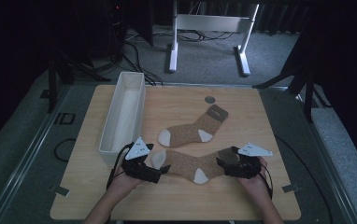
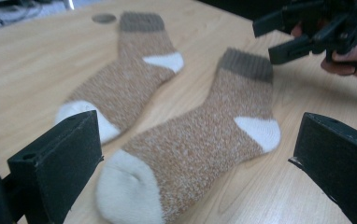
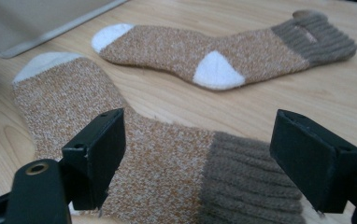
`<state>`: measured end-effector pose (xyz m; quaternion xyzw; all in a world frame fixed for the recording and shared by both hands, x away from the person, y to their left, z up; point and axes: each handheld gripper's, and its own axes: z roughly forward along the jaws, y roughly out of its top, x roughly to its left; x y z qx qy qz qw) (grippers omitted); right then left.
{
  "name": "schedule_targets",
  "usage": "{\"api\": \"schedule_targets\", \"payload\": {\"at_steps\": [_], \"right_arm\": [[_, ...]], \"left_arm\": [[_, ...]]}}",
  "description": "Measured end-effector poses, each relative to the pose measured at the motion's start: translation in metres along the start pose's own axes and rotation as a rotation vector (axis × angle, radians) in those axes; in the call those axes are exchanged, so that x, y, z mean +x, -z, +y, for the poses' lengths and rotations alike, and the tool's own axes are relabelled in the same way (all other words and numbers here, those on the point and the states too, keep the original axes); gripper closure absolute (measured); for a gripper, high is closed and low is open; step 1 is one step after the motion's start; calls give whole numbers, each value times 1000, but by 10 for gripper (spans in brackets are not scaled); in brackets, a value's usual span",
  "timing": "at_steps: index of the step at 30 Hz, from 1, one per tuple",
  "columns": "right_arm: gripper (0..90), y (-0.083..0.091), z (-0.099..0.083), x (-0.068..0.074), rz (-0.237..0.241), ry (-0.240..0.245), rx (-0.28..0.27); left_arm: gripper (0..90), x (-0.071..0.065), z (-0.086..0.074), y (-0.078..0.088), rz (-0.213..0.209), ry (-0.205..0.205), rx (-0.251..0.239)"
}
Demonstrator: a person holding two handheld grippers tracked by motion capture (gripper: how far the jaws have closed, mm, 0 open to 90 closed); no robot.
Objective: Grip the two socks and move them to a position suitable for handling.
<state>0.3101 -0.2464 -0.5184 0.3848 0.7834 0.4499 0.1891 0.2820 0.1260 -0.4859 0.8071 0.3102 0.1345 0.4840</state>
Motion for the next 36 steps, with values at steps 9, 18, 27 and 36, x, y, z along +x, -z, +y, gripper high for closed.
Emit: {"api": "schedule_targets", "payload": {"at_steps": [9,18,27,36], "right_arm": [[200,-11,-9,-1,-9,-2,55],[214,-16,-16,-16,-79,-23,106],[294,-26,-22,-19,-141,11,210],[591,-25,-19,-14,-112,8,246]], "left_arm": [[159,1,-12,-35,15,-2,132],[303,9,-19,-64,86,39,265],[473,10,-22,-69,162,32,356],[762,4,-22,-68,165,30,382]]}}
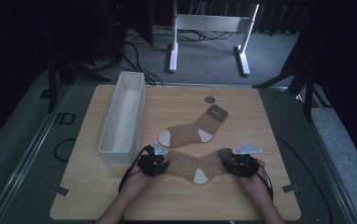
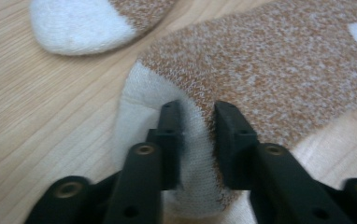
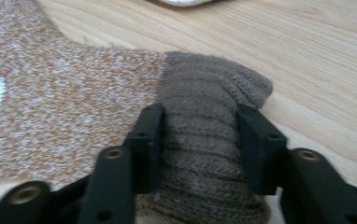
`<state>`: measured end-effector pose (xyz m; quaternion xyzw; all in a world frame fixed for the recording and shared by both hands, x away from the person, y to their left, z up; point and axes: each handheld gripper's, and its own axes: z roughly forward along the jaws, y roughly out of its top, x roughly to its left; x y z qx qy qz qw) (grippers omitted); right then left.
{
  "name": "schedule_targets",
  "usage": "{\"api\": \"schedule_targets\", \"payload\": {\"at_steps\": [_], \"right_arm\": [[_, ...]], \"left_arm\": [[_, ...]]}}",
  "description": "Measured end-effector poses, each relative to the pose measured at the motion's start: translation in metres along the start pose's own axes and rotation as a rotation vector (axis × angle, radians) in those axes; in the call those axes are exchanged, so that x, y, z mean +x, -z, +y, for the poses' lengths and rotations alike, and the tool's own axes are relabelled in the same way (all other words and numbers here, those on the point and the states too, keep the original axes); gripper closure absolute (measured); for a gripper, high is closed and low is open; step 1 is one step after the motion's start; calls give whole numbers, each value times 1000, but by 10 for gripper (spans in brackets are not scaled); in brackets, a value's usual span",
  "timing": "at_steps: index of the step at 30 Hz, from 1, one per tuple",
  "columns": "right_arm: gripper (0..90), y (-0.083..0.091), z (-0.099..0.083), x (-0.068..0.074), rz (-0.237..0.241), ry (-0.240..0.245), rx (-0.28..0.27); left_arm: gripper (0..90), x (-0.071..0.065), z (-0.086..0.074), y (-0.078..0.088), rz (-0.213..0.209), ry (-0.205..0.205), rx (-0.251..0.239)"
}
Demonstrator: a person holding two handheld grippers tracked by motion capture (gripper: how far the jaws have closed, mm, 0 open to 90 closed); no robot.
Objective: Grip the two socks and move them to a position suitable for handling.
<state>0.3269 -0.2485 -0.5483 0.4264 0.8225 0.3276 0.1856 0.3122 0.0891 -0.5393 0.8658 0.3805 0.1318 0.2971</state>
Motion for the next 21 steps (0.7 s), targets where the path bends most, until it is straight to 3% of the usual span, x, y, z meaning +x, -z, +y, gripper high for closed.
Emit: {"api": "schedule_targets", "payload": {"at_steps": [1,4,6,9,15,21], "right_arm": [[645,1,0,0,13,-14,4],[694,3,1,3,17,-7,-3],[701,6,1,6,4,6,-12],[701,15,2,12,17,24,-27],[700,35,0,26,59,41,-55],[696,47,-5,36,89,43,-72]], "left_arm": [[776,-1,0,1,6,-19,5],[799,-1,0,5,-8,-3,4],[805,0,-3,9,-23,17,3],[808,0,-8,18,-25,13,-6],[808,-6,-24,36,-41,1,-6],[807,-5,-34,55,-53,18,-43]]}}
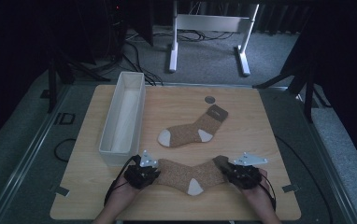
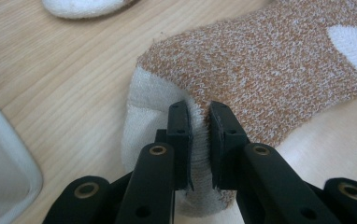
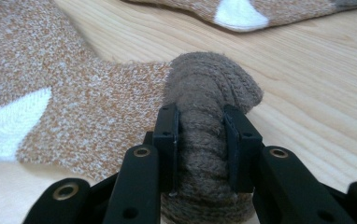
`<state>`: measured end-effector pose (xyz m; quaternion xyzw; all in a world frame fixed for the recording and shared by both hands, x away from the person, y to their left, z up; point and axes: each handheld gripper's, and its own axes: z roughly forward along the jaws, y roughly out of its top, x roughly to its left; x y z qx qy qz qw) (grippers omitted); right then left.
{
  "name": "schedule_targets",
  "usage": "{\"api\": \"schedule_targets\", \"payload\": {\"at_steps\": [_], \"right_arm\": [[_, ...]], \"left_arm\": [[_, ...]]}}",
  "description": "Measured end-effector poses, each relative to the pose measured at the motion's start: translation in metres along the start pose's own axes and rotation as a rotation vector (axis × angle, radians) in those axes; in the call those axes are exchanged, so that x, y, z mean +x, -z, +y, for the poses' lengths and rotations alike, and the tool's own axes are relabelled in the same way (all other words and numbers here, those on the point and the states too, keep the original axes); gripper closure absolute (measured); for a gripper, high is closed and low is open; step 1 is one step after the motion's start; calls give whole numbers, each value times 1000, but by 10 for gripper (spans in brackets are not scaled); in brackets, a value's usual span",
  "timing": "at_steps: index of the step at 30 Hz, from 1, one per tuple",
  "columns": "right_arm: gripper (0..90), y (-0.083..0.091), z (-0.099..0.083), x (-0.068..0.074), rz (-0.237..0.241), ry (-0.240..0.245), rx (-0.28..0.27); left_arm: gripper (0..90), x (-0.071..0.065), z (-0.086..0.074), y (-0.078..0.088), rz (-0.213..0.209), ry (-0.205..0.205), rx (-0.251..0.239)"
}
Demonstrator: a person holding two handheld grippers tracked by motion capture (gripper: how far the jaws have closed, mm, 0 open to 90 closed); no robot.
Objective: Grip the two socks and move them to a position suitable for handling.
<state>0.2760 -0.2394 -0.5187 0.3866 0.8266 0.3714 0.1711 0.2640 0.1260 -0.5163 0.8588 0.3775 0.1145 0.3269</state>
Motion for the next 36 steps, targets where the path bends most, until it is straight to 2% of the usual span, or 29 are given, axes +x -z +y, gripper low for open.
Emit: {"api": "schedule_targets", "payload": {"at_steps": [1,4,8,9,10,11,14,18,19,21,22,24,27,29,30,33,36], "right_arm": [[695,2,-3,4,-11,12,-7],[695,1,-6,4,0,-4,3],[694,-1,-12,5,3,-6,21],[689,-3,-17,3,8,-13,47],[689,-3,-17,3,8,-13,47],[686,-7,-23,2,10,-18,71],[679,-9,-30,2,18,-25,68],[670,-9,-30,2,19,-22,70],[639,-9,-28,2,27,-26,76],[583,-8,-27,2,27,-27,67],[583,-8,-27,2,27,-27,67],[518,-7,-25,2,32,-22,58],[436,-1,-18,-2,44,-30,37],[423,1,-17,-3,53,-31,22],[415,4,-12,-6,55,-32,-3],[415,6,-6,-7,50,-23,-21],[416,8,10,-14,35,-14,-65]], "left_arm": [[807,0,1,0,-6,-5,1],[806,-2,1,-3,-8,-6,18],[805,-5,-6,-13,-44,1,58],[804,-4,-11,-16,-58,12,71],[803,-4,-11,-16,-58,12,71],[803,-3,-15,-15,-72,35,54],[799,-4,-18,-14,-76,34,49],[787,-5,-20,-14,-82,31,48],[780,-4,-20,-14,-84,36,47],[747,-4,-20,-13,-94,49,44],[747,-3,-19,-13,-100,62,39],[699,-2,-18,-10,-96,68,33],[618,1,-11,0,-99,92,-10],[606,1,-9,1,-100,93,-19],[606,1,-6,3,-103,96,-28],[606,2,3,6,-97,99,-43],[582,2,11,7,-94,108,-57]]}}
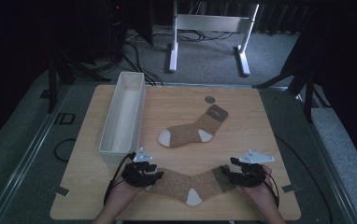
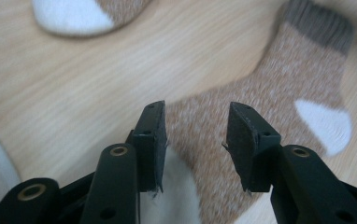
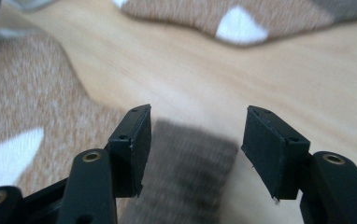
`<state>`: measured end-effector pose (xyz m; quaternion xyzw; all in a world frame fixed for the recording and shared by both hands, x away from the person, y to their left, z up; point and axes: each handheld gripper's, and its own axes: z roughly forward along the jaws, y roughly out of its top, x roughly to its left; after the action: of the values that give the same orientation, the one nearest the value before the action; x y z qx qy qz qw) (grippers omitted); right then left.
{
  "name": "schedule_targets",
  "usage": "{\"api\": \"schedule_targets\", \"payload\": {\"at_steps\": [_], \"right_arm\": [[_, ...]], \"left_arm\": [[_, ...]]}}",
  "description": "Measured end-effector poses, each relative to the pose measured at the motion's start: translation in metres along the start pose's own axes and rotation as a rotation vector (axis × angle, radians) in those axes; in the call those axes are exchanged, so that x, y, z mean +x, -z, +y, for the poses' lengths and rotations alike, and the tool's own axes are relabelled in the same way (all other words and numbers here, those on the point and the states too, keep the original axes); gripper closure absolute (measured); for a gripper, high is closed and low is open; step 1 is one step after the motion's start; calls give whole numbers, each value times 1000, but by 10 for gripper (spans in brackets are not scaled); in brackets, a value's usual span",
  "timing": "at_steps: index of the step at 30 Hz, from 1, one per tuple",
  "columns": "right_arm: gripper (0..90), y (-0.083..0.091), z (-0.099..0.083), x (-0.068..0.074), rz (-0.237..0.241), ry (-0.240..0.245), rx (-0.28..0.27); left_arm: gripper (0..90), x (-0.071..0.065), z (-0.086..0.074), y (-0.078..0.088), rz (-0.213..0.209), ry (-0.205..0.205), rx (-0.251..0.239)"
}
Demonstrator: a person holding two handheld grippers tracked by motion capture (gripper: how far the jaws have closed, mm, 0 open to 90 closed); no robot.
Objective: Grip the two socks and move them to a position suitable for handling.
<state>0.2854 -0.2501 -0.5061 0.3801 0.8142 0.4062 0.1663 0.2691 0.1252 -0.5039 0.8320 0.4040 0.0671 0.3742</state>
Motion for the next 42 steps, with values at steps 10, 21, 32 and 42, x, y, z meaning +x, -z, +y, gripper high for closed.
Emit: {"api": "schedule_targets", "payload": {"at_steps": [10,21,32,42], "right_arm": [[430,-11,30,-23,-9,17,-64],[446,-39,53,-50,6,5,-41],[448,-75,79,-70,6,-1,-16],[446,-108,88,-79,-3,-18,11]], "left_arm": [[569,1,35,-6,24,19,-38],[569,15,62,-22,46,70,-29],[560,29,80,-45,71,106,-11],[518,42,92,-70,99,140,17]]}}
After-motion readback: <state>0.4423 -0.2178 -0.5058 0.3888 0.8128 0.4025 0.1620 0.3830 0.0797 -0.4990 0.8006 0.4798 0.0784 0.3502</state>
